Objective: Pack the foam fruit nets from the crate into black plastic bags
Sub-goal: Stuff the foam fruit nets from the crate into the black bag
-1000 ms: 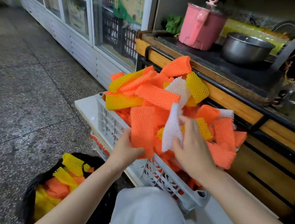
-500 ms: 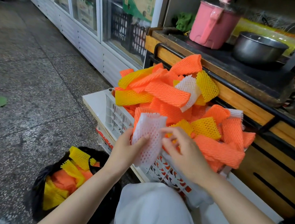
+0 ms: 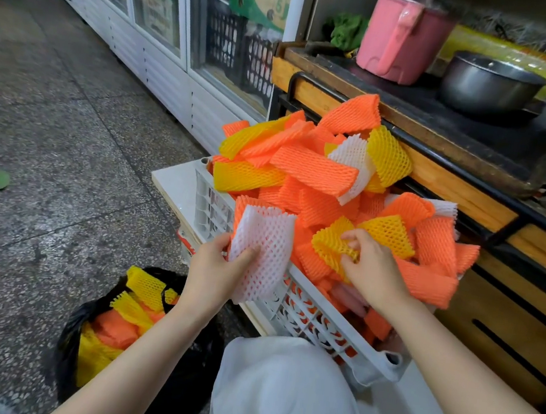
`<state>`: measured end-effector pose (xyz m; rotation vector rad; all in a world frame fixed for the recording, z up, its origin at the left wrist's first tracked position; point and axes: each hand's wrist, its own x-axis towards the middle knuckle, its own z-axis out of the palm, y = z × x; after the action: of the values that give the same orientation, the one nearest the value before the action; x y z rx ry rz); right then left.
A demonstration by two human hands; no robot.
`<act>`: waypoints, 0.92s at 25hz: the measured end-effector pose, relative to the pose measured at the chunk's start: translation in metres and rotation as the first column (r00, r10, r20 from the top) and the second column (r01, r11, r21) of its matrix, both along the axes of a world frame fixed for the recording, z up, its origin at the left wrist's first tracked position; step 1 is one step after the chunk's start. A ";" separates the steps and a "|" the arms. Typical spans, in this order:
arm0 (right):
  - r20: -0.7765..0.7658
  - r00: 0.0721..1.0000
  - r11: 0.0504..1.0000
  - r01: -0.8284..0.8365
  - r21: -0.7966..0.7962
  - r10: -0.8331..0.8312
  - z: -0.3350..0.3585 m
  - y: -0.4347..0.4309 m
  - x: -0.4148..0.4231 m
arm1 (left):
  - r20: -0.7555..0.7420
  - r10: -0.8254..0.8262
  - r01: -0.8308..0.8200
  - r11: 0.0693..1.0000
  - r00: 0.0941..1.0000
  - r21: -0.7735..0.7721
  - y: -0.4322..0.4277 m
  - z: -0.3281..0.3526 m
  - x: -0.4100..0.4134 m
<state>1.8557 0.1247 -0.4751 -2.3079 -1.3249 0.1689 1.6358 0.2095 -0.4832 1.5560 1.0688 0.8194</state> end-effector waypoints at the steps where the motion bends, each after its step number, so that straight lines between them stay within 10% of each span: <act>1: -0.019 1.000 0.996 0.013 0.087 -0.011 0.006 -0.003 -0.004 | -0.043 0.015 -0.012 0.999 0.999 0.052 0.002 0.000 0.001; 5: -0.103 0.976 0.930 -0.145 0.337 0.190 0.034 -0.020 -0.047 | -0.102 0.033 -0.017 0.987 0.994 0.158 0.003 0.008 0.002; 11: -0.024 0.876 0.869 -0.476 0.135 0.483 0.025 -0.016 -0.084 | 0.296 -0.224 0.293 0.932 0.928 -0.213 -0.011 0.018 0.006; 15: -0.108 0.832 0.836 -0.528 0.150 0.545 0.031 -0.013 -0.091 | 0.163 -0.235 0.255 0.960 0.958 -0.113 -0.009 0.022 -0.006; 23: 0.121 0.975 0.982 -0.188 -0.002 0.187 0.032 0.062 -0.043 | 0.131 0.052 -0.032 0.988 0.990 -0.150 0.015 0.007 -0.026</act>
<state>1.8125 0.1872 -0.4430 -2.2130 -1.6017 0.0841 1.6093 0.2241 -0.4759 1.3393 1.0433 0.8422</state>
